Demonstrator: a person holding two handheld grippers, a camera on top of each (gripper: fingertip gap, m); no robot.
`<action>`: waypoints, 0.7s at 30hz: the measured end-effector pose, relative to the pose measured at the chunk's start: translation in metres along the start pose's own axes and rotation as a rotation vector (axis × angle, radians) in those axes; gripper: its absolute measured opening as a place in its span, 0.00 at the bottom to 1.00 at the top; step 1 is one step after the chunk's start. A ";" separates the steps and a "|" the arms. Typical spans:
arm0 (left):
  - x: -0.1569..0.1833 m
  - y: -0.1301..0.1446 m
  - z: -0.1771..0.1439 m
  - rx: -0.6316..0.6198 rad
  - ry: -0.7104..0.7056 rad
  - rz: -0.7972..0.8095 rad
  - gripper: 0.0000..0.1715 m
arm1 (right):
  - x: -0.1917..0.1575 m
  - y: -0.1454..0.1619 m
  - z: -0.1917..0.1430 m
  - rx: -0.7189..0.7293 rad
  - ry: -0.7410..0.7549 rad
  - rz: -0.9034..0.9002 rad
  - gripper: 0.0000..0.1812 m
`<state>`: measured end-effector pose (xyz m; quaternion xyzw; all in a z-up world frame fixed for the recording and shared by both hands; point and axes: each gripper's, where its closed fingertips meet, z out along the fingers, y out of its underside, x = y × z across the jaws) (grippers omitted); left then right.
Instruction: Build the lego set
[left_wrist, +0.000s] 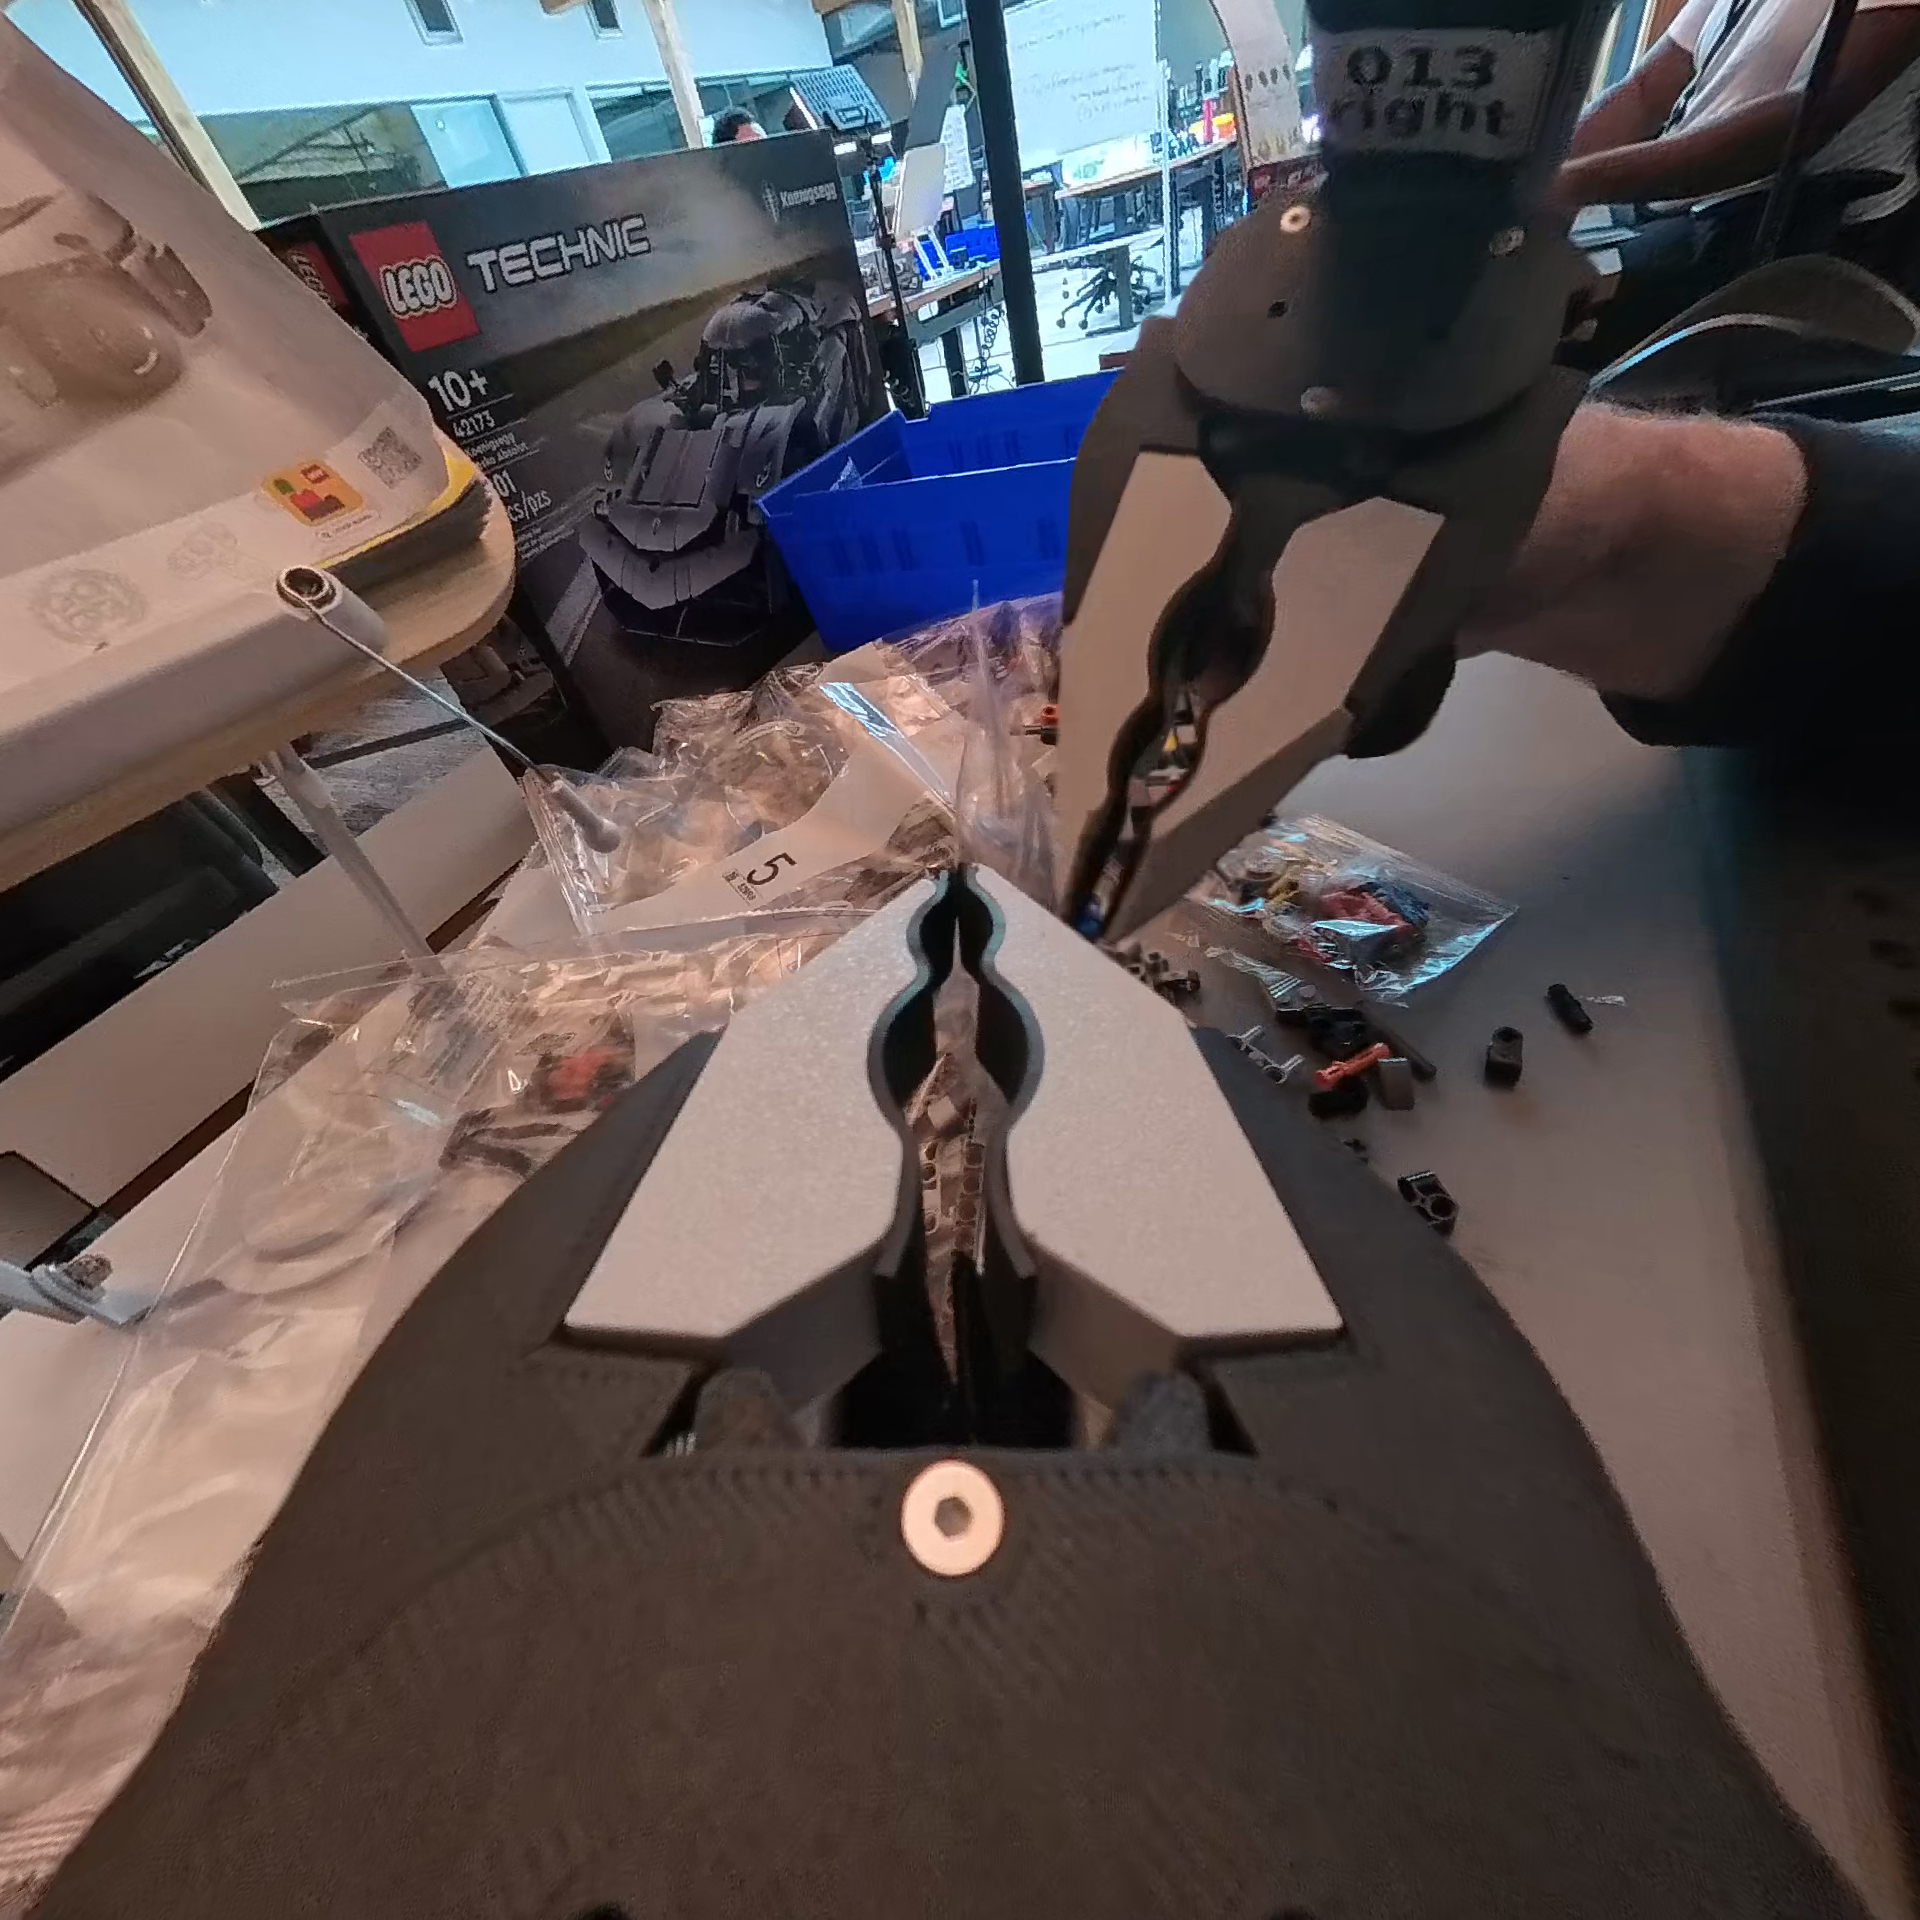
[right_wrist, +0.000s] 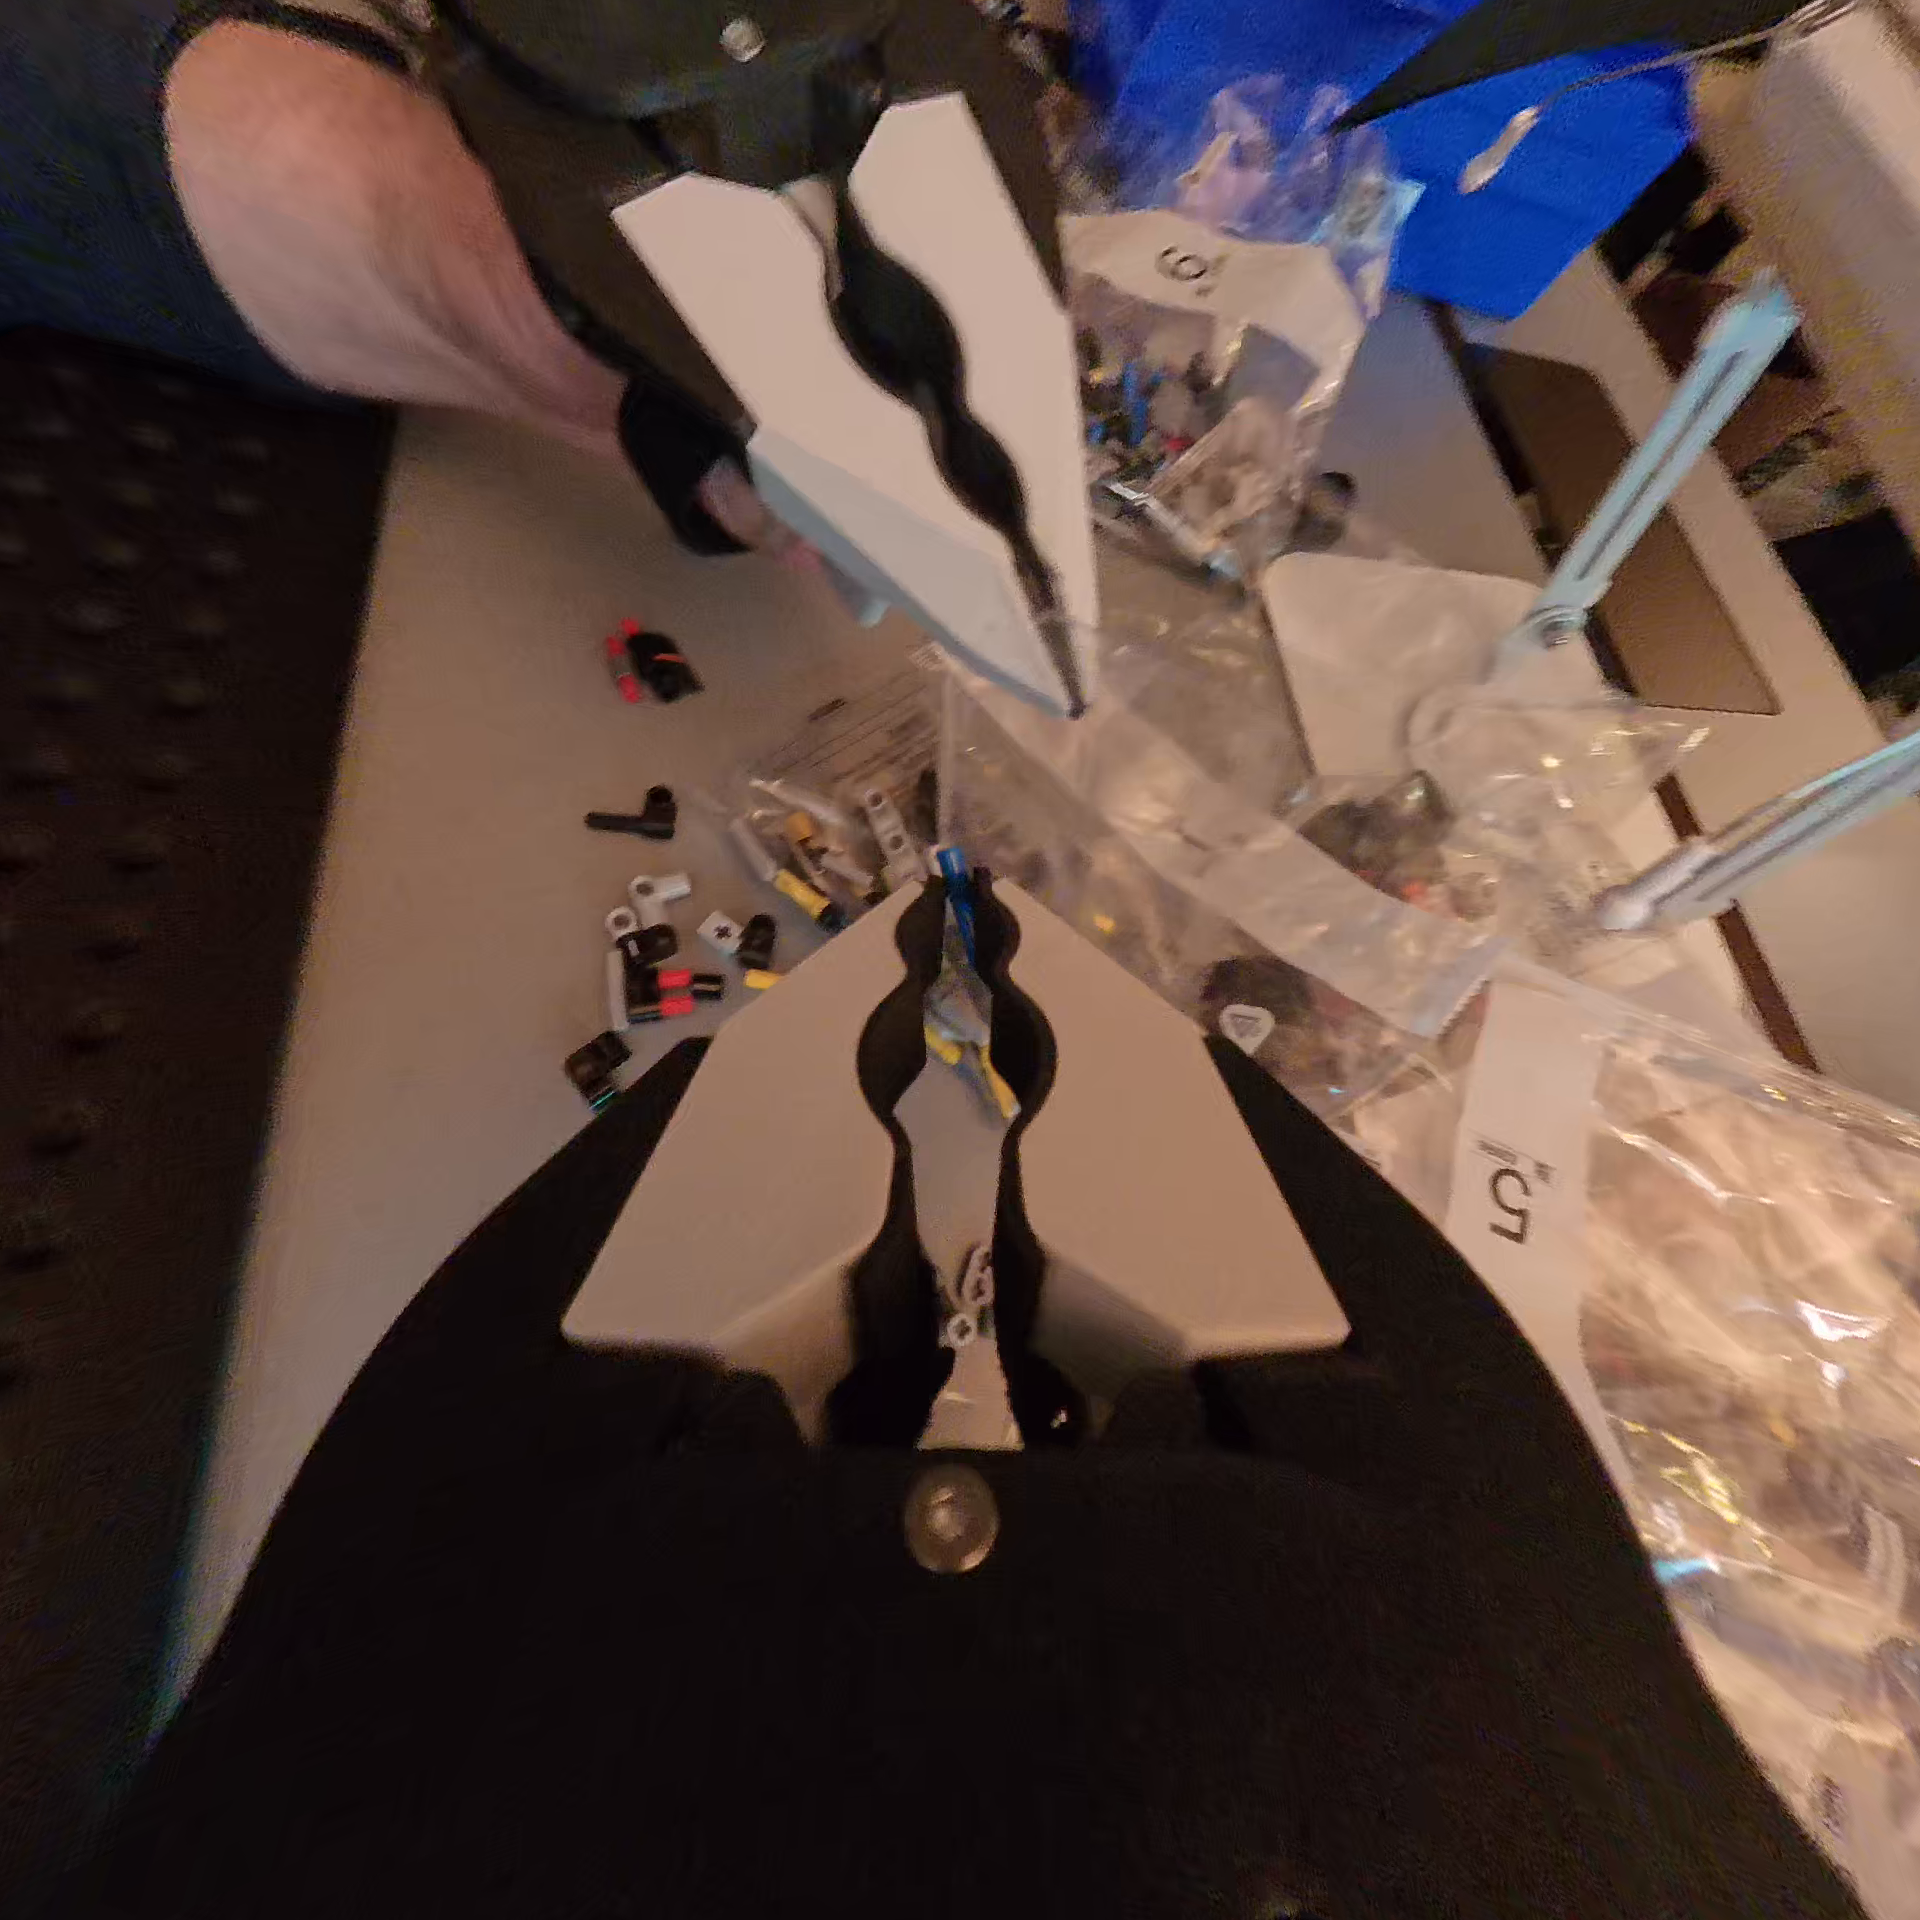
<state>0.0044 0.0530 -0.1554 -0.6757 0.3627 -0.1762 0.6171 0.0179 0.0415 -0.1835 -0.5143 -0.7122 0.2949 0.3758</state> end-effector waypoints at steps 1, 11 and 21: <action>0.000 0.000 0.000 0.002 0.002 -0.007 0.00 | 0.004 -0.002 -0.001 0.014 0.021 0.004 0.01; -0.001 -0.001 0.000 0.013 0.016 -0.049 0.00 | 0.023 0.007 0.013 -0.020 0.111 0.052 0.01; 0.002 0.001 0.002 0.006 0.029 -0.053 0.00 | 0.013 0.007 0.026 -0.059 0.074 0.054 0.01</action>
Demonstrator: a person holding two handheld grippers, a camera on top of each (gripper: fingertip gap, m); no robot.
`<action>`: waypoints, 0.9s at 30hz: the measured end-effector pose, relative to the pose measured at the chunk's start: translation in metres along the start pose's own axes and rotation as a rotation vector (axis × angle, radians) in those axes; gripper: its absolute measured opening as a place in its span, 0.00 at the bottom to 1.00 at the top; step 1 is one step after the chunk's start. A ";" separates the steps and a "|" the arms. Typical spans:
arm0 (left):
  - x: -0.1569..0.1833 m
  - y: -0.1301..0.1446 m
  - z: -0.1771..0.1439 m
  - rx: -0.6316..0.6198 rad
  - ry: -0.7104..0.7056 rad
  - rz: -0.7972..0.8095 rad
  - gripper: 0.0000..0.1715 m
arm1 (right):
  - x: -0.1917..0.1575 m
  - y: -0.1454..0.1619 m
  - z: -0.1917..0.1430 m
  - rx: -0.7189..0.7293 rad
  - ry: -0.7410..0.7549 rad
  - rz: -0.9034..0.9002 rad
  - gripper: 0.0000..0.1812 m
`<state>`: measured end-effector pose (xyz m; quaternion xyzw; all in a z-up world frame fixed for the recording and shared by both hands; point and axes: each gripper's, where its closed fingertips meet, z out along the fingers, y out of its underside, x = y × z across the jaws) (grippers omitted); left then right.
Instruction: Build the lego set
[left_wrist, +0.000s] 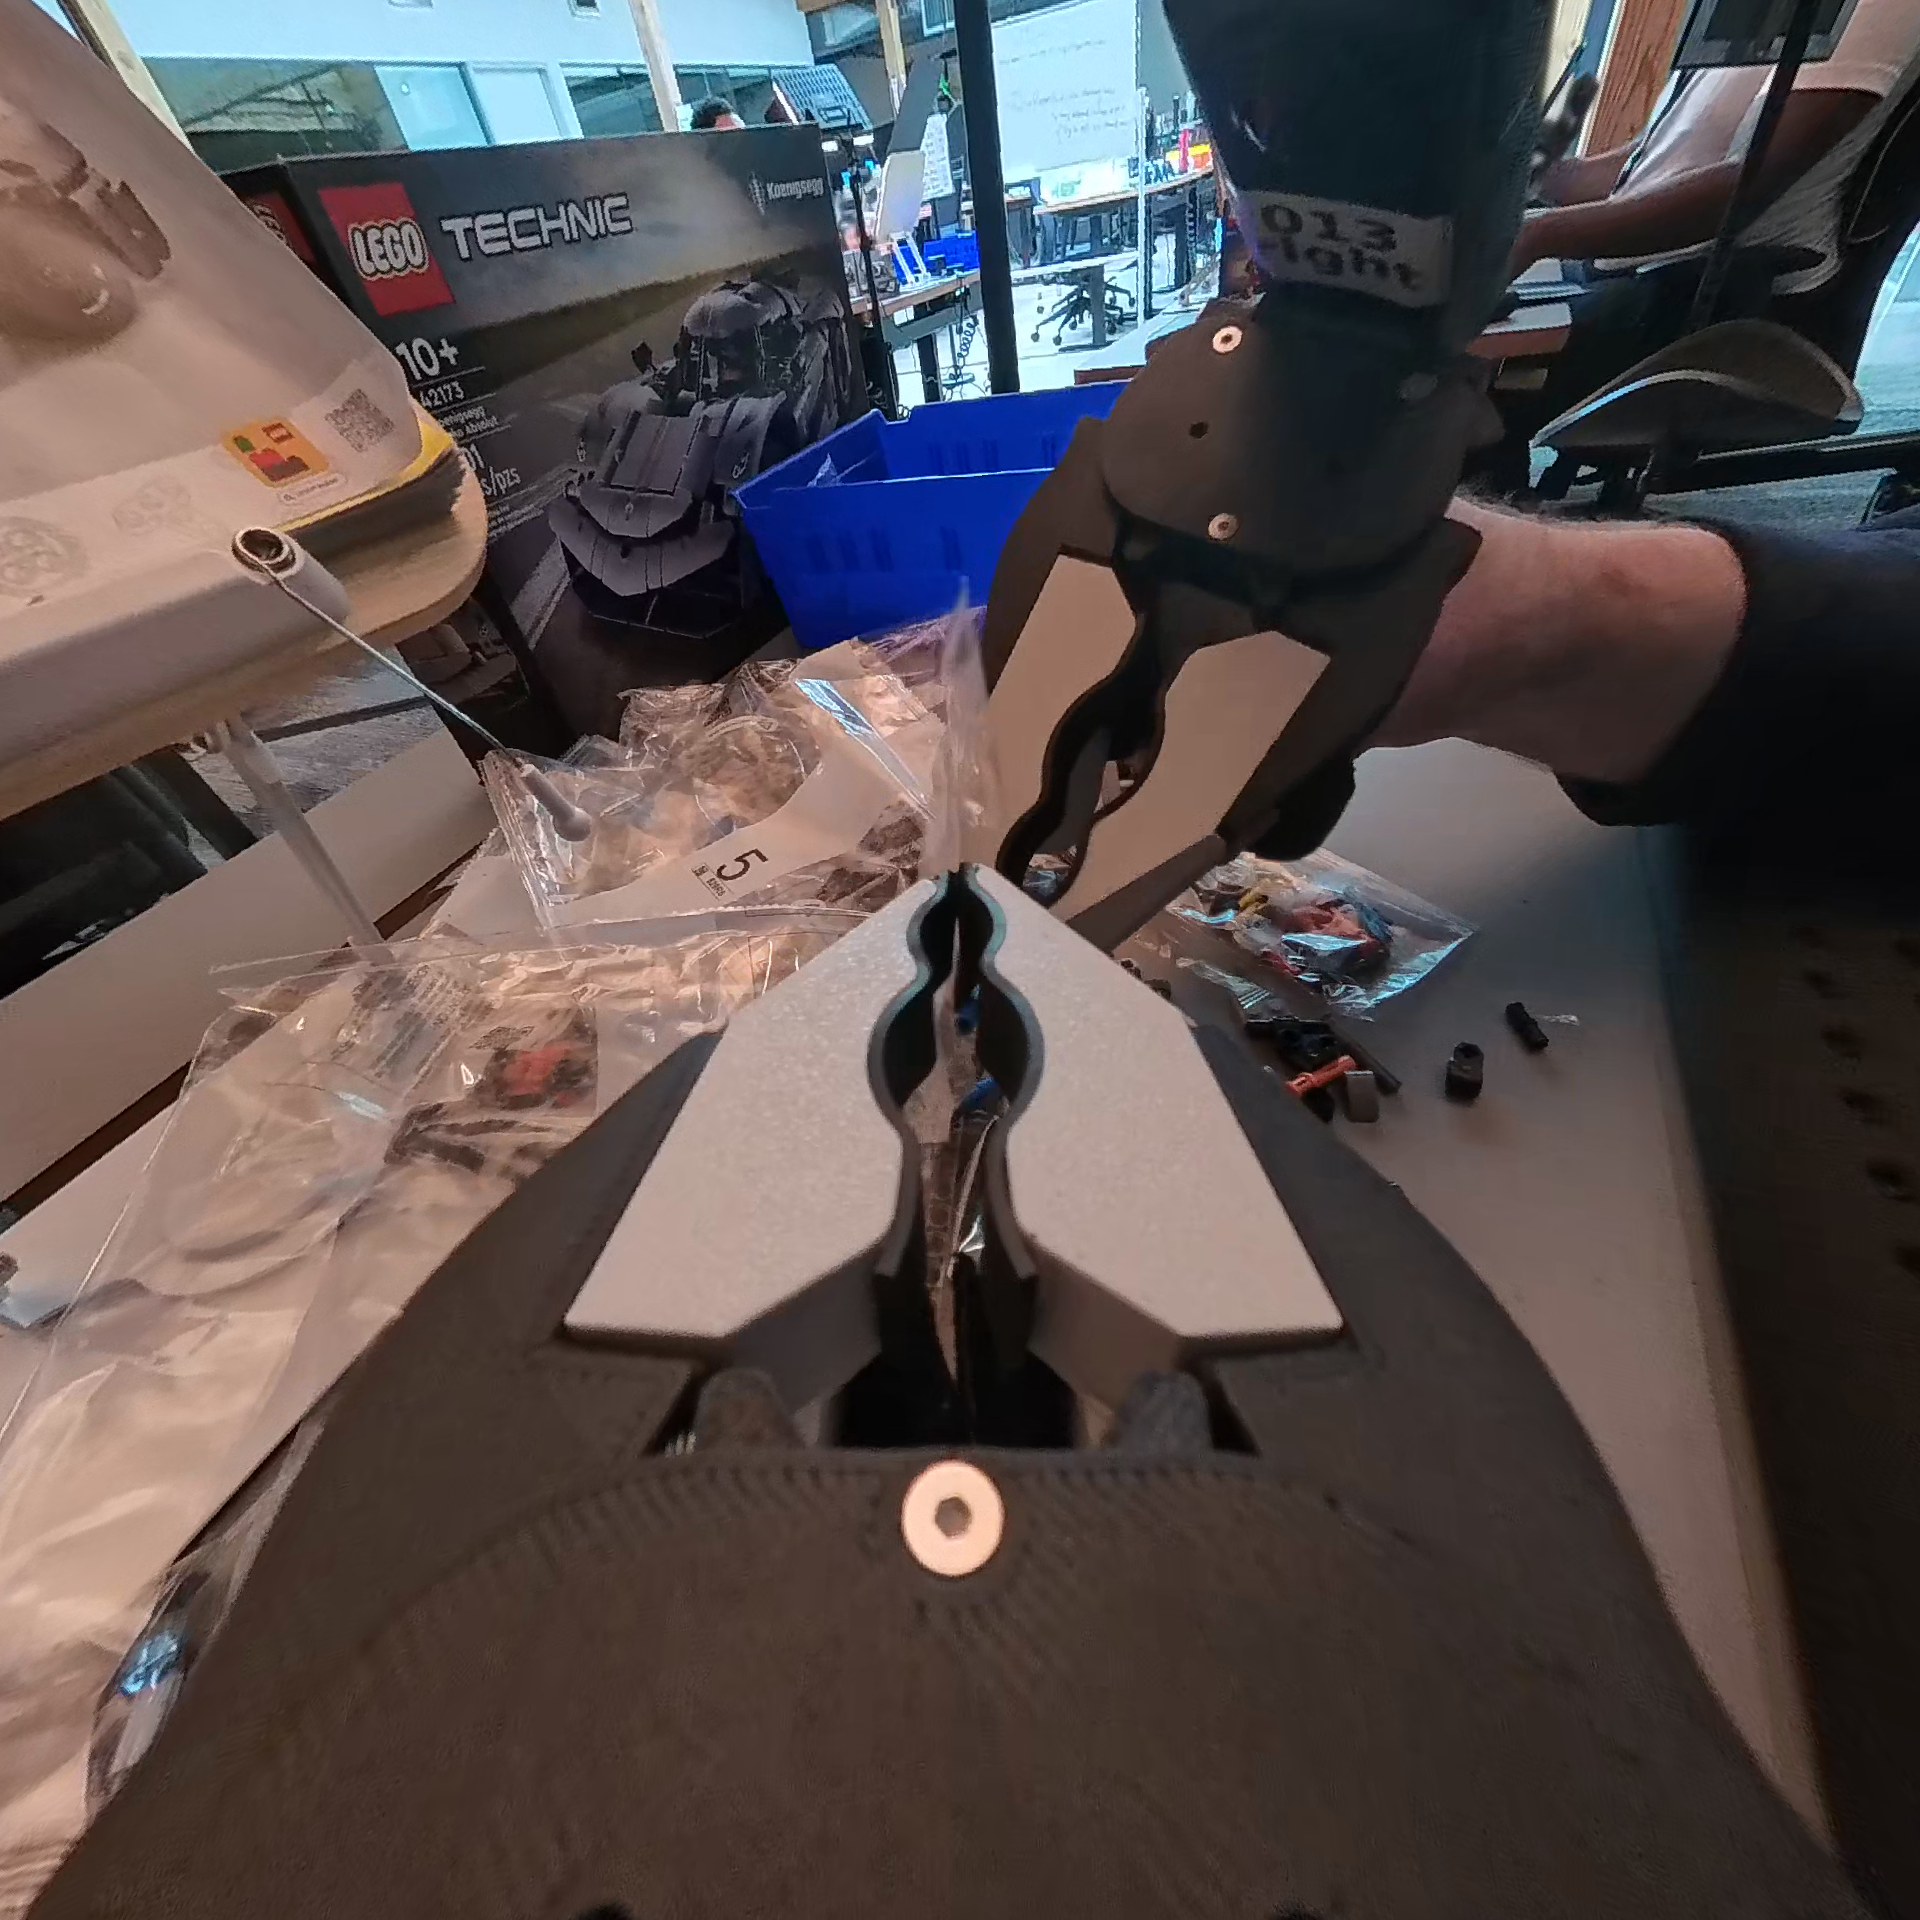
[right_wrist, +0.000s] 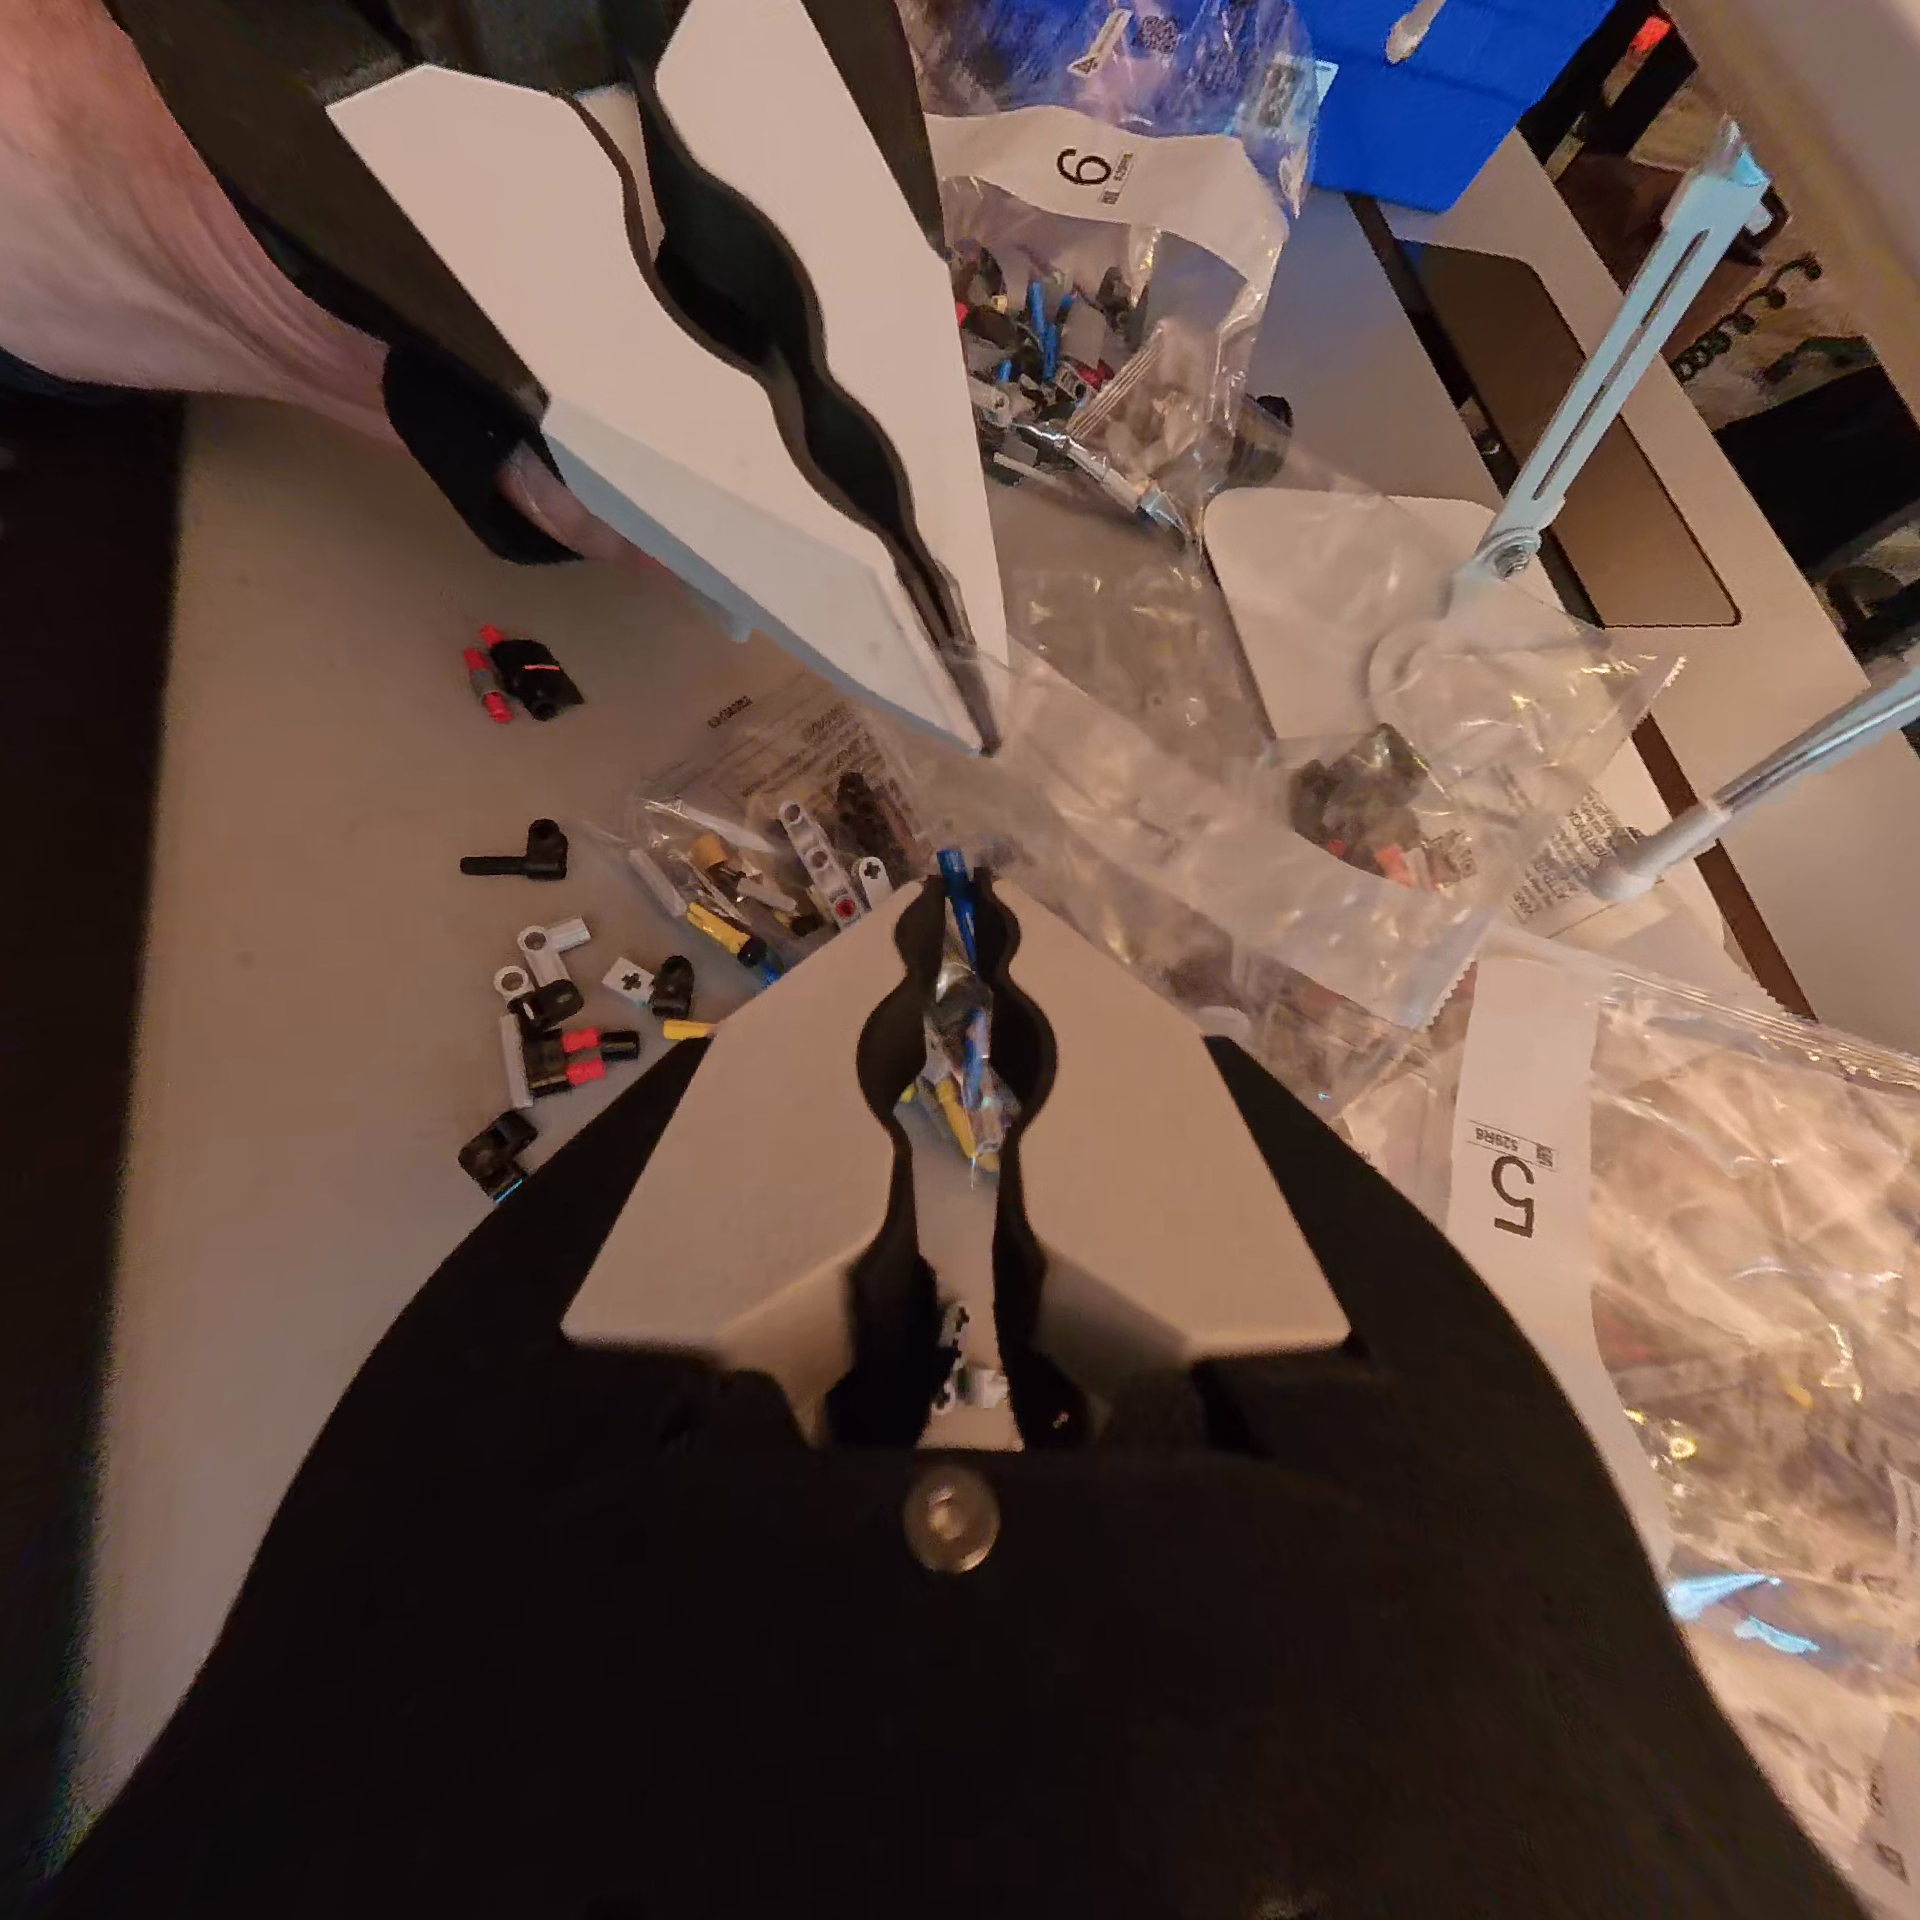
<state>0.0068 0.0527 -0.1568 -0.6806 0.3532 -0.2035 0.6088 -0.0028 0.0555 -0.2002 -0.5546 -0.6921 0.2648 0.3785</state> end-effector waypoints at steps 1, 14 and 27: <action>0.000 0.000 0.000 -0.001 0.001 -0.001 0.00 | -0.001 -0.001 0.000 -0.001 -0.002 0.004 0.01; -0.001 0.001 0.000 -0.006 0.000 -0.004 0.00 | 0.008 -0.009 -0.009 0.040 0.046 0.032 0.01; -0.001 -0.001 -0.001 0.003 0.002 -0.005 0.00 | 0.020 -0.008 -0.014 0.044 0.104 0.060 0.01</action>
